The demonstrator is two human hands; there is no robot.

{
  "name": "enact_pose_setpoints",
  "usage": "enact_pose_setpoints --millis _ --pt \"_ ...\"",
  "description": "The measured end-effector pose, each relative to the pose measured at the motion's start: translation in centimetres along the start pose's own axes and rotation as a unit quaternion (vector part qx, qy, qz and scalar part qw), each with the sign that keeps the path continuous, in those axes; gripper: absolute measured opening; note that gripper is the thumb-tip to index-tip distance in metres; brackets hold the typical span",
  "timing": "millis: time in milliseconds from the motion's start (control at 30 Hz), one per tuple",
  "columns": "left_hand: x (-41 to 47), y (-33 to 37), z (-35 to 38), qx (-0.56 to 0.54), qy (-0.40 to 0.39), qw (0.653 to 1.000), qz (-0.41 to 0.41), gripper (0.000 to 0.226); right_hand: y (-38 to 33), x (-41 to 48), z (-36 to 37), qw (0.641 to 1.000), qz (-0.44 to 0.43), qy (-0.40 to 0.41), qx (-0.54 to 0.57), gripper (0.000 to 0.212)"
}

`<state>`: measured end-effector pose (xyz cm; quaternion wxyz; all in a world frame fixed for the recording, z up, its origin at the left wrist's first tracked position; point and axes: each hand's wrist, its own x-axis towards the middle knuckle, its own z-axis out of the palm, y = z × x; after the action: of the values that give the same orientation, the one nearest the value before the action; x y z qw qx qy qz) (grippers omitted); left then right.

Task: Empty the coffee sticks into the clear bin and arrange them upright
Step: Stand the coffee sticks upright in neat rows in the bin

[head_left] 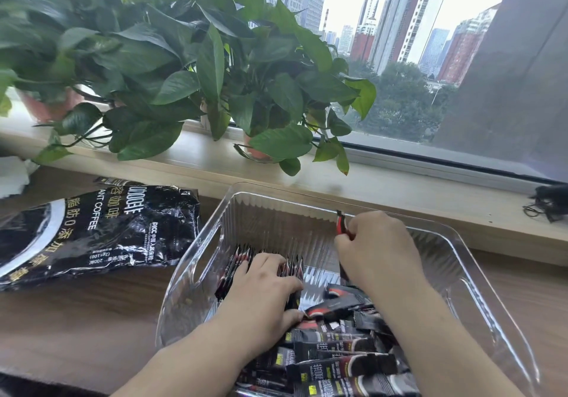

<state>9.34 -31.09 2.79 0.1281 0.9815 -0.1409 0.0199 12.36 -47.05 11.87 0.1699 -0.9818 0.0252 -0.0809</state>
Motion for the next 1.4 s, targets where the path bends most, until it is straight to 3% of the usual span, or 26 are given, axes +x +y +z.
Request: enact_pose_setpoints --millis 233,300,400,733,967,1100,1267,1400 --pt "0.0 0.1 0.0 -0.004 -0.003 1.000 0.000 0.050 -0.6 -0.1 1.3 0.981 0.024 -0.185 -0.049 0.036" --pt "0.0 0.1 0.1 -0.005 -0.004 1.000 -0.001 0.051 -0.2 0.3 3.5 0.976 0.040 -0.207 -0.044 0.029" --pt "0.0 0.2 0.3 -0.009 -0.002 1.000 -0.002 0.054 0.2 0.7 5.3 0.976 0.064 -0.209 0.002 0.009" --pt "0.4 0.1 0.6 0.002 0.018 1.000 0.014 0.069 1.1 0.9 6.3 0.947 0.105 -0.222 0.206 0.006" --pt "0.5 0.0 0.5 -0.007 0.035 0.999 0.007 0.066 1.2 0.3 6.0 0.944 0.067 -0.249 0.207 0.008" --pt "0.5 0.0 0.5 0.003 0.011 1.000 0.005 0.068 1.9 0.5 5.7 0.953 0.030 -0.259 0.156 0.003" --pt "0.3 0.1 0.3 0.016 -0.014 1.000 -0.001 0.060 2.6 0.2 5.5 0.947 0.029 -0.266 0.175 0.003" --pt "0.3 0.3 0.3 0.017 -0.030 0.999 0.002 0.053 2.6 -0.1 5.3 0.951 0.019 -0.260 0.168 0.016"
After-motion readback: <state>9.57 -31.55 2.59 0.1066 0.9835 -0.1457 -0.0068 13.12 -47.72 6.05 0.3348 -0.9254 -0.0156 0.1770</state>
